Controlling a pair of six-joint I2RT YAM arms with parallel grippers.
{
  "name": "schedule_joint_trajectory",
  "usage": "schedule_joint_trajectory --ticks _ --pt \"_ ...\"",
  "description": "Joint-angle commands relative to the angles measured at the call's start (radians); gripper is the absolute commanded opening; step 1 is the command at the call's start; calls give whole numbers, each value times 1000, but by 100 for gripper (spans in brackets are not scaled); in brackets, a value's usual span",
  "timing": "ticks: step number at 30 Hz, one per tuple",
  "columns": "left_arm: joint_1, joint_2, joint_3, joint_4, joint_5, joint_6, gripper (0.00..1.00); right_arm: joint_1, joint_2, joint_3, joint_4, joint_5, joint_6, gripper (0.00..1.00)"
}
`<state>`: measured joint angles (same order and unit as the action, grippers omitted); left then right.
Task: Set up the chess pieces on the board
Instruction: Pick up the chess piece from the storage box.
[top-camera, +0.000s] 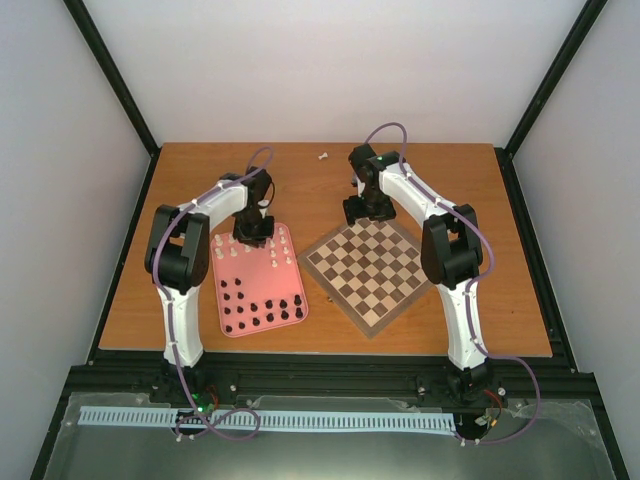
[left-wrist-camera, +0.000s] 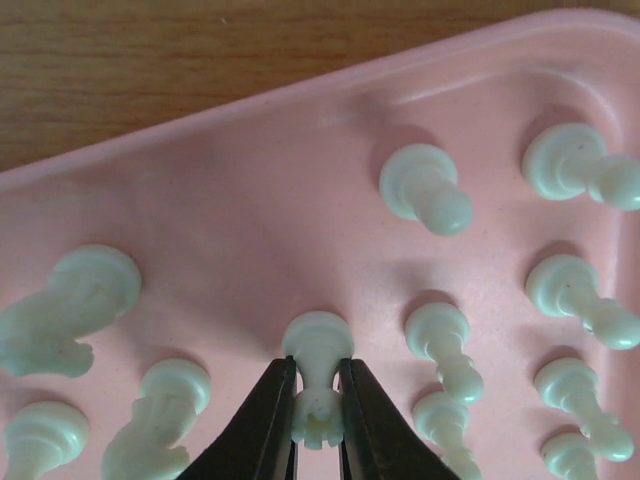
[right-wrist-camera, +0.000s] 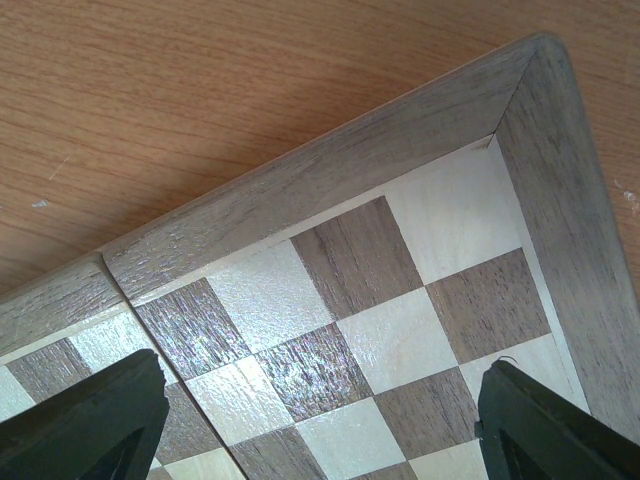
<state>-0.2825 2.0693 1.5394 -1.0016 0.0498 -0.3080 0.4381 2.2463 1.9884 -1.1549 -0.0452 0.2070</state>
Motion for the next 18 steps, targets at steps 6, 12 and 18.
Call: schedule_joint_trajectory --ticks 6,12,18 --pt "11 2 64 -41 -13 12 8 -2 -34 -3 -4 1 -4 85" --pt "3 -62 121 -108 3 12 8 -2 -52 13 -11 7 -7 85" --pt "-51 -83 254 -178 25 4 8 -18 -72 58 -24 39 7 85"
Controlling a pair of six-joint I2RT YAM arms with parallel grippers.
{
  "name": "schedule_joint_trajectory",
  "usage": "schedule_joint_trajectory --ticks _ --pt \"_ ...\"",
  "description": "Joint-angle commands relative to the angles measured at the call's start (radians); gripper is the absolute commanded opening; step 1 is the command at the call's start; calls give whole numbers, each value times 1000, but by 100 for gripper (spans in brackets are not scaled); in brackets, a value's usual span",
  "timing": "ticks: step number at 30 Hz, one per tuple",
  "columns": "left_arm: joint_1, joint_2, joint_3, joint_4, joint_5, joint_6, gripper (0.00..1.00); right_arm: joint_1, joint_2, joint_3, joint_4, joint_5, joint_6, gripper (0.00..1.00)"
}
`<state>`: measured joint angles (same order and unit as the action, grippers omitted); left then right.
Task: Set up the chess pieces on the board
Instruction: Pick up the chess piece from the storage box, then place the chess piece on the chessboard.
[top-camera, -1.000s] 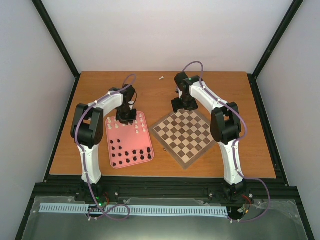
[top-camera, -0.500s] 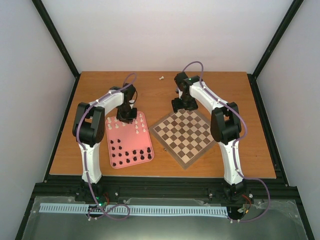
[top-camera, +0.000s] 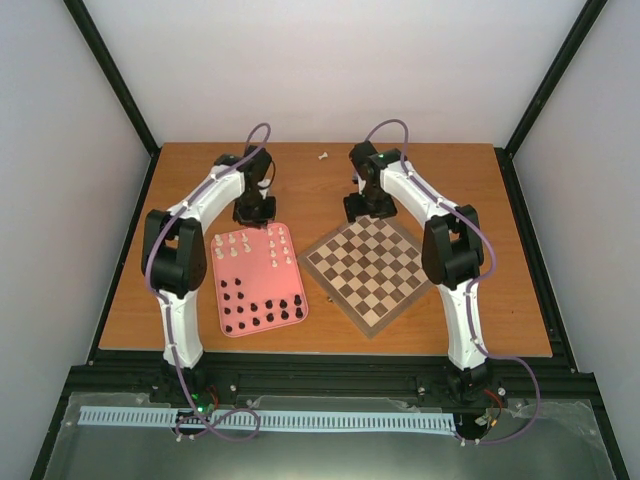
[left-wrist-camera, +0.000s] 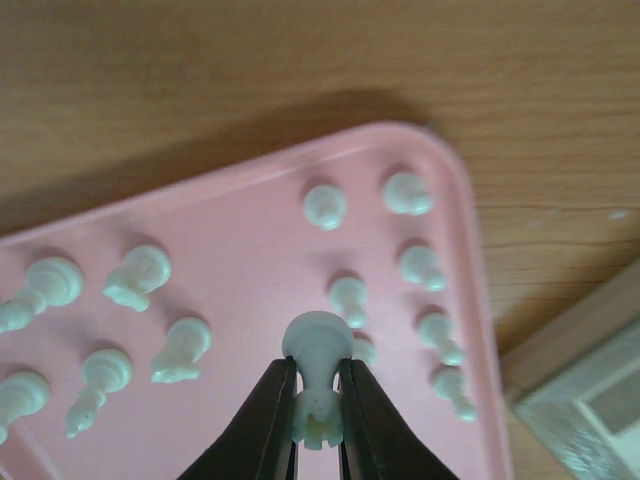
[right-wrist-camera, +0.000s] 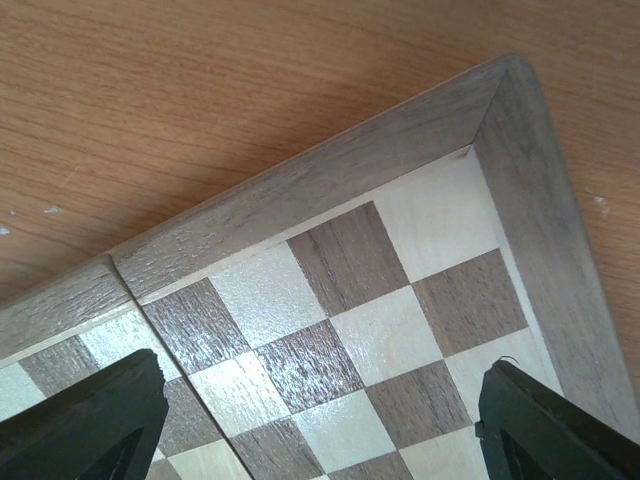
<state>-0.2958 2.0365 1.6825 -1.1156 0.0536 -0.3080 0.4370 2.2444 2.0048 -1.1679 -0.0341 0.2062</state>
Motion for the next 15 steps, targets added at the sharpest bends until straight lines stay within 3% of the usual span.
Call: schedule_joint_trajectory --ticks 1,15 --pt "-52 -46 140 -72 27 2 8 -28 -74 43 -7 20 16 85" --pt "-331 240 553 -117 128 -58 9 -179 -158 -74 36 34 69 87"
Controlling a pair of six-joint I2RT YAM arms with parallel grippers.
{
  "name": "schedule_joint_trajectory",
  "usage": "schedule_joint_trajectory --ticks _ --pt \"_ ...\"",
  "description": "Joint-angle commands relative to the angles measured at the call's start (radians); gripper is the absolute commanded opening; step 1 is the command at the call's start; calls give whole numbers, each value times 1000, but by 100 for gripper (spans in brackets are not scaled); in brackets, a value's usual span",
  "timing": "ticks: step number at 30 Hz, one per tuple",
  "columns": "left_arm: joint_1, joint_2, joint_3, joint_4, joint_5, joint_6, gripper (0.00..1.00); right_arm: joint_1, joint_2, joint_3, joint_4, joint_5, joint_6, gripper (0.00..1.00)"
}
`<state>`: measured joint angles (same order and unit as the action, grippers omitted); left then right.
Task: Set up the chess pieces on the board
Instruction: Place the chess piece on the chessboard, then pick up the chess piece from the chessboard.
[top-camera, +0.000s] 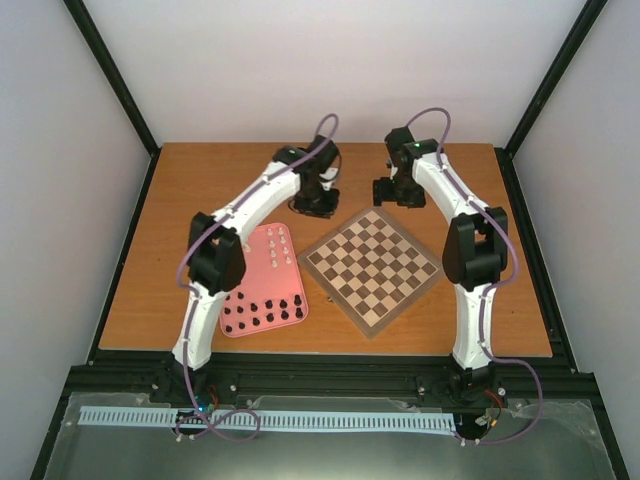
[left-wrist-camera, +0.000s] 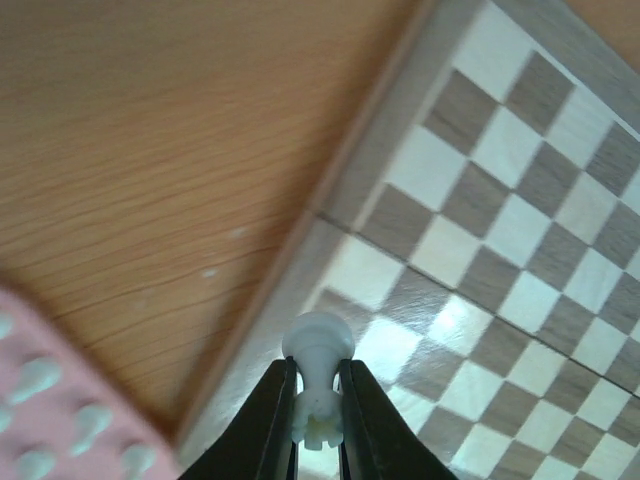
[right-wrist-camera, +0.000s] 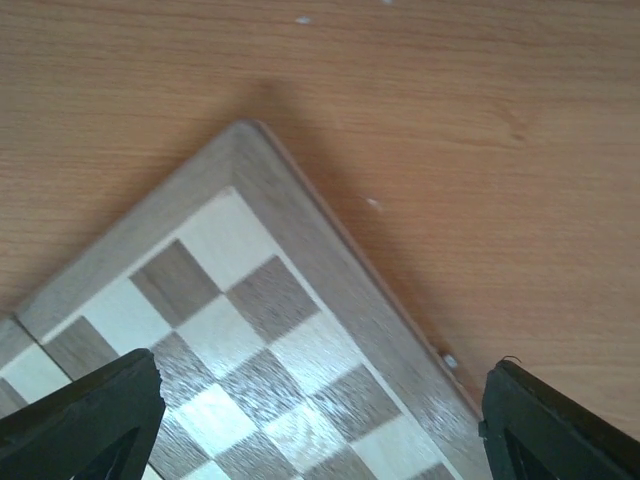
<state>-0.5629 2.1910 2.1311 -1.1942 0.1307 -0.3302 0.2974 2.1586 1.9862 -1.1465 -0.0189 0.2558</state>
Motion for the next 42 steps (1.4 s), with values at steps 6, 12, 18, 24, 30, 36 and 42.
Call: schedule_joint_trajectory --ticks 6,12,18,24,30,36,42 --pt "-161 219 253 -59 98 -48 12 -105 -165 -201 67 19 -1 87" --pt "-216 314 294 -71 117 -56 17 -132 -212 -280 97 -1 -24 87" --pt "-222 342 302 -87 105 -43 24 -135 -219 -304 117 -35 -18 87" --pt "-223 324 303 -83 101 -37 51 -135 -232 -312 113 -32 -20 87" --pt "-222 241 303 -83 77 -30 74 -125 -263 -362 123 -57 -36 87" --pt "-206 114 248 -82 76 -6 89 -70 -294 -396 113 -66 -48 87" --pt "-140 -86 57 -75 -2 44 91 -49 -294 -387 110 -88 -6 86"
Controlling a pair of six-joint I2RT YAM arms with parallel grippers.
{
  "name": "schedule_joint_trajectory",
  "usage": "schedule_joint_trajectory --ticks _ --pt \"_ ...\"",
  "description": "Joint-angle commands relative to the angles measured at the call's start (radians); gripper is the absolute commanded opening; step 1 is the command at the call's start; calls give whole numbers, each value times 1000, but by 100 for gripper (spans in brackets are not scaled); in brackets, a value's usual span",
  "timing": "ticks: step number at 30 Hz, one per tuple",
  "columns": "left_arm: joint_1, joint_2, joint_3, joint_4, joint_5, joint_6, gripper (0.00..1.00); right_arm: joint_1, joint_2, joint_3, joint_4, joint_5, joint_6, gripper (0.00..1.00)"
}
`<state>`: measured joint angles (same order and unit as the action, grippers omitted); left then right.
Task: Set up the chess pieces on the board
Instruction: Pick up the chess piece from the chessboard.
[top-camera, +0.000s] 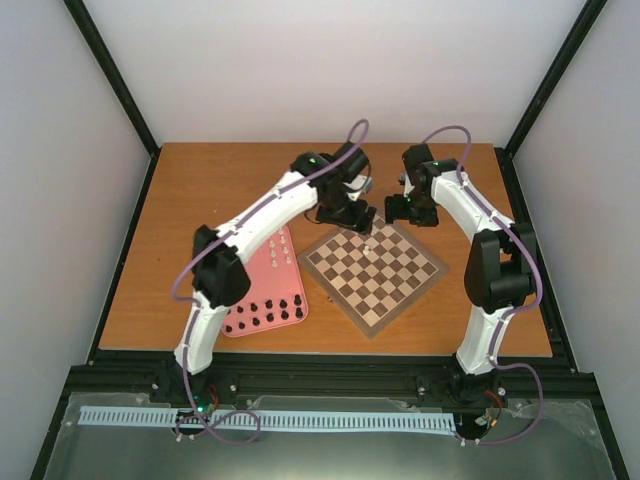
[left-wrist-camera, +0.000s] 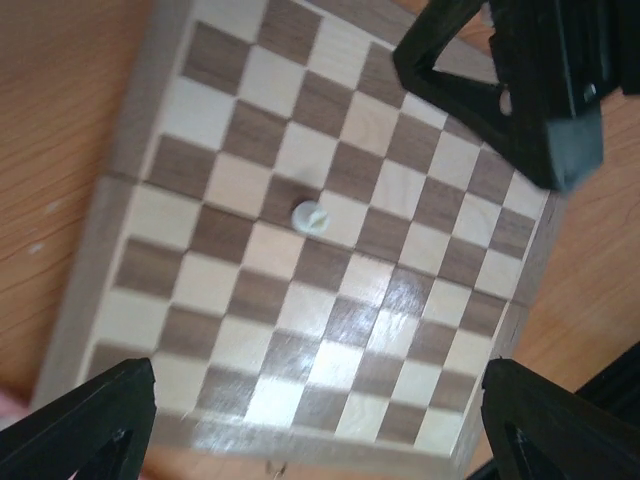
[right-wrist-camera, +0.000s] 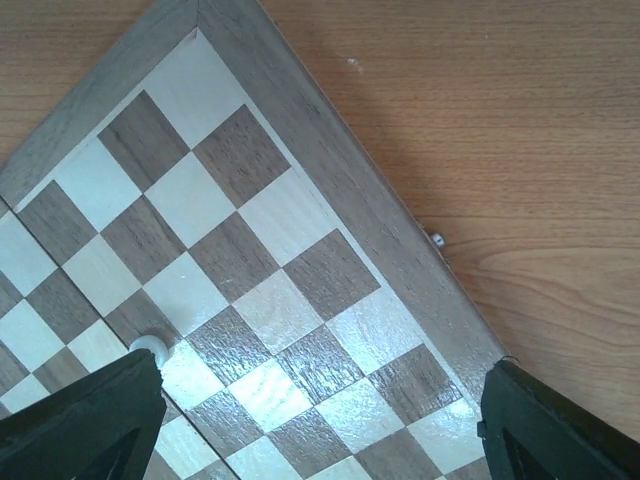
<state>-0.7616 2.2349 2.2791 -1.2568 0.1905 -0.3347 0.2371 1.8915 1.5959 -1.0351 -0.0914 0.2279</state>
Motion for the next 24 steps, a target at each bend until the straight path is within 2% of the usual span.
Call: schedule_joint_trajectory --ticks 1,5,8,13,17,24 --pt "81 -165 -128 -11 -80 55 91 27 -21 11 -4 -18 21 86" --pt "203 -274 -252 -5 -140 87 92 91 7 46 -18 -44 22 85" --pt "330 -324 -308 -6 -145 98 91 171 43 75 -34 -48 29 84" --pt "471 -382 -386 16 -144 106 91 252 96 80 -39 -69 67 80" --pt "521 -418 -459 43 -114 95 91 264 125 89 -59 -57 85 74" --pt "526 -440 -503 52 -113 95 91 266 142 68 -88 -11 89 64"
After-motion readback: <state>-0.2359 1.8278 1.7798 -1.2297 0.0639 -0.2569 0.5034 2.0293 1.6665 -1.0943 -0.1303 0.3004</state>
